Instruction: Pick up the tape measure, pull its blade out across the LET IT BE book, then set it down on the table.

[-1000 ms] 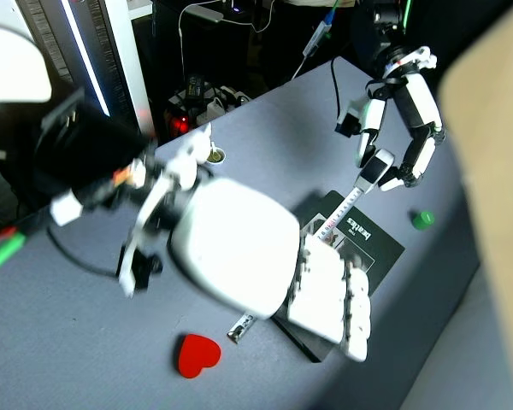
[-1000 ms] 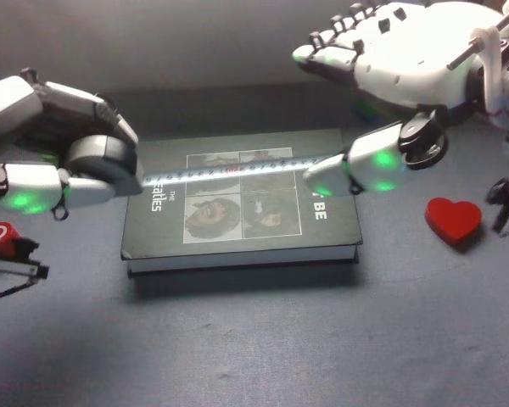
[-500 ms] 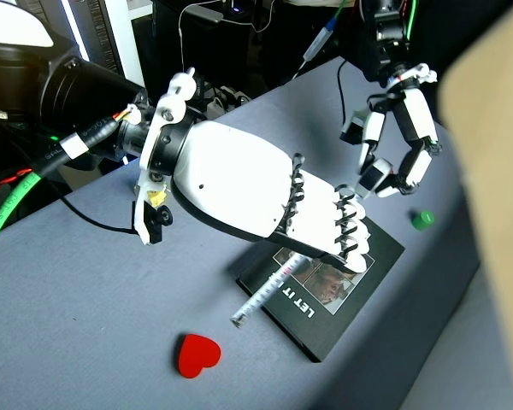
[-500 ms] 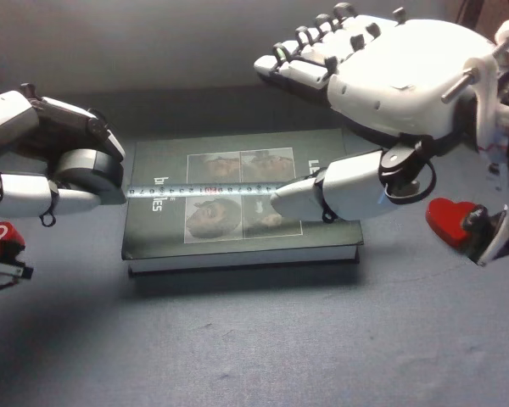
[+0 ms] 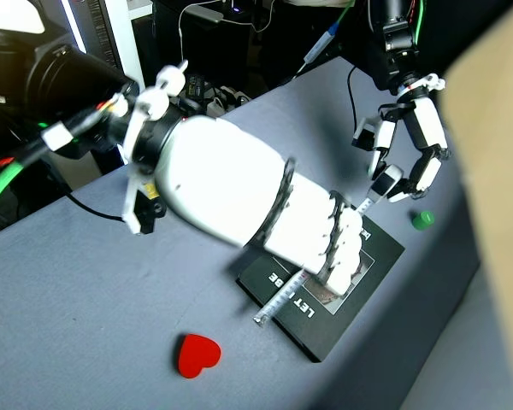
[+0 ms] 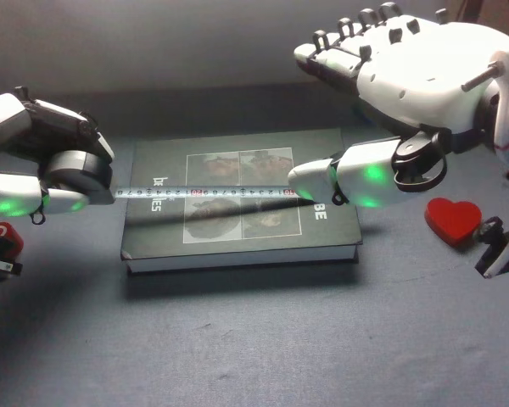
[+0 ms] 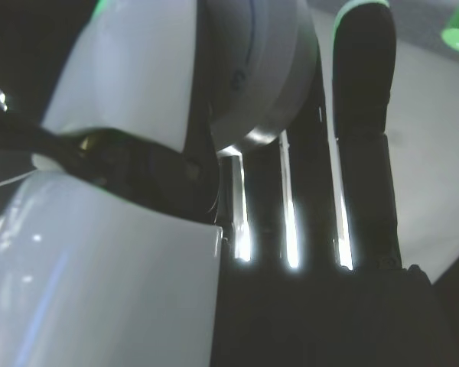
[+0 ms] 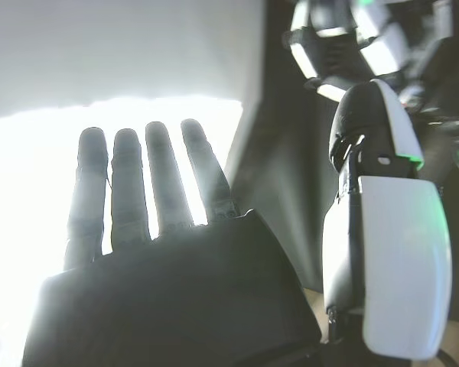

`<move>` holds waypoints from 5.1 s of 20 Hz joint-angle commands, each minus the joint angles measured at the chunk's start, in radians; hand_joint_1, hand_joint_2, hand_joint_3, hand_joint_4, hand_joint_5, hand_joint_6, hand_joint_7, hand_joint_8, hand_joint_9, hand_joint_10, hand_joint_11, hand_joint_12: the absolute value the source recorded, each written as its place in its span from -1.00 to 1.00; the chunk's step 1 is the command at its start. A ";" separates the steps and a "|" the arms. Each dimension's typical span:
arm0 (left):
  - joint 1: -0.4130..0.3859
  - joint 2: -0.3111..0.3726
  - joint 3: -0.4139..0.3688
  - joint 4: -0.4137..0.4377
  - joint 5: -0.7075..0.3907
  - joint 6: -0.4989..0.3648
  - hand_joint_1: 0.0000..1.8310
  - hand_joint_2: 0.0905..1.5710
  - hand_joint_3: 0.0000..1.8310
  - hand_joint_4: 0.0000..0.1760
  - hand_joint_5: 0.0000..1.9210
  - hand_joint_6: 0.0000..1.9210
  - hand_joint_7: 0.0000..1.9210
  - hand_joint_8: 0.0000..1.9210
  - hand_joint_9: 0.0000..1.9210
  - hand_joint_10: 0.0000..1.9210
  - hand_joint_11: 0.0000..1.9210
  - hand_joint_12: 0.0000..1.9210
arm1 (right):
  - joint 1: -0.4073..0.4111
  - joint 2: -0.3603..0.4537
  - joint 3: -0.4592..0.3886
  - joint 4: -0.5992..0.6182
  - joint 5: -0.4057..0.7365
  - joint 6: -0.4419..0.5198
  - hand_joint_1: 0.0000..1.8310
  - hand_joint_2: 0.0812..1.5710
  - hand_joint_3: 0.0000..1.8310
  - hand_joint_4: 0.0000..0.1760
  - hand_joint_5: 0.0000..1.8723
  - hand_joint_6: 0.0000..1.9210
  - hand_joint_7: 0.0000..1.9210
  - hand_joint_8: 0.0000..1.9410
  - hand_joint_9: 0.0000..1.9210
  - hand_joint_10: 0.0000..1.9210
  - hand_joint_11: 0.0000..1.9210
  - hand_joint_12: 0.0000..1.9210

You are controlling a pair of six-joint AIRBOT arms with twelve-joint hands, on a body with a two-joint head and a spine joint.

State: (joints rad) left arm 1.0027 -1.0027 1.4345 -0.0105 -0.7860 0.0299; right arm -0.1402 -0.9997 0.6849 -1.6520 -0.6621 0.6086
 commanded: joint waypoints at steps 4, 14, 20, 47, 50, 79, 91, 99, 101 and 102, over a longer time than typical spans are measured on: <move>0.022 -0.015 0.044 -0.042 -0.135 -0.035 0.51 0.37 -1.00 -1.00 -0.01 -0.16 0.09 -0.08 -0.05 0.36 -0.06 0.23 | 0.007 0.004 -0.012 -0.062 -0.021 0.018 -0.80 0.30 -1.00 -0.84 -1.00 -1.00 -1.00 -1.00 -1.00 -1.00 -1.00 -0.73; 0.090 -0.052 0.104 -0.050 -0.179 -0.090 0.51 0.37 -1.00 -1.00 -0.01 -0.15 0.10 -0.09 -0.05 0.36 -0.06 0.23 | -0.003 0.004 -0.012 -0.069 0.008 0.019 -0.79 0.31 -1.00 -0.83 -1.00 -1.00 -1.00 -1.00 -1.00 -1.00 -1.00 -0.73; 0.109 -0.065 0.116 -0.029 -0.199 -0.104 0.51 0.37 -1.00 -1.00 -0.02 -0.13 0.08 -0.06 -0.06 0.37 -0.05 0.24 | -0.006 0.004 -0.012 -0.078 0.019 0.019 -0.79 0.31 -1.00 -0.83 -1.00 -1.00 -1.00 -1.00 -1.00 -1.00 -1.00 -0.79; -0.037 0.184 -0.240 -0.043 -0.044 0.060 0.50 0.38 -1.00 -1.00 -0.02 -0.16 0.06 -0.02 -0.08 0.40 -0.06 0.29 | -0.015 0.006 -0.012 -0.095 0.043 0.020 -0.78 0.36 -1.00 -0.84 -1.00 -1.00 -0.98 -1.00 -0.99 -1.00 -1.00 -0.75; 0.019 0.242 -0.334 -0.101 -0.050 0.083 0.50 0.38 -1.00 -1.00 -0.02 -0.15 0.06 -0.02 -0.07 0.40 -0.07 0.29 | -0.015 0.006 -0.012 -0.096 0.042 0.020 -0.78 0.36 -1.00 -0.84 -1.00 -1.00 -0.98 -1.00 -0.99 -1.00 -1.00 -0.74; 0.278 0.095 -0.371 -0.289 -0.228 0.112 -0.32 0.35 -1.00 -1.00 -0.12 -0.96 -0.06 -0.99 -0.17 -0.89 -0.60 -0.04 | -0.028 0.006 -0.019 -0.113 0.059 0.020 -0.74 0.37 -1.00 -0.87 -0.99 -1.00 -0.97 -1.00 -0.99 -1.00 -1.00 -0.74; 0.186 0.186 -0.295 -0.175 -0.149 0.177 -0.51 0.27 -1.00 -1.00 -0.41 -1.00 -0.31 -1.00 -0.42 -1.00 -0.82 -0.12 | -0.028 0.007 -0.020 -0.113 0.062 0.020 -0.69 0.35 -1.00 -0.90 -0.98 -1.00 -0.95 -1.00 -0.98 -1.00 -1.00 -0.71; -0.413 0.241 -0.312 -0.136 0.431 0.666 -0.49 0.23 -1.00 -1.00 -0.38 -0.99 -0.31 -0.99 -0.42 -1.00 -0.82 -0.12 | -0.030 0.009 -0.022 -0.113 0.062 0.020 -0.75 0.38 -0.99 -0.90 -0.98 -1.00 -0.95 -1.00 -0.97 -1.00 -1.00 -0.68; -0.510 0.235 -0.349 -0.136 0.472 0.817 -0.46 0.23 -1.00 -1.00 -0.28 -0.98 -0.20 -0.97 -0.25 -0.94 -0.68 -0.01 | -0.031 0.009 -0.022 -0.113 0.062 0.020 -0.72 0.37 -1.00 -1.00 -0.66 -0.98 -0.61 -0.99 -0.67 -0.98 -0.93 -0.26; -0.532 0.231 -0.365 -0.138 0.477 0.864 -0.42 0.26 -1.00 -1.00 -0.21 -0.96 -0.12 -0.94 -0.15 -0.87 -0.60 0.11 | -0.031 0.009 -0.022 -0.113 0.062 0.020 -0.61 0.36 -1.00 -1.00 -0.37 -0.94 -0.29 -0.94 -0.35 -0.90 -0.70 -0.07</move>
State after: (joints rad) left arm 0.4675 -0.7723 1.0573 -0.1543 -0.2119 0.9215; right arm -0.1783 -0.9936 0.6670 -1.7088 -0.5785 0.6254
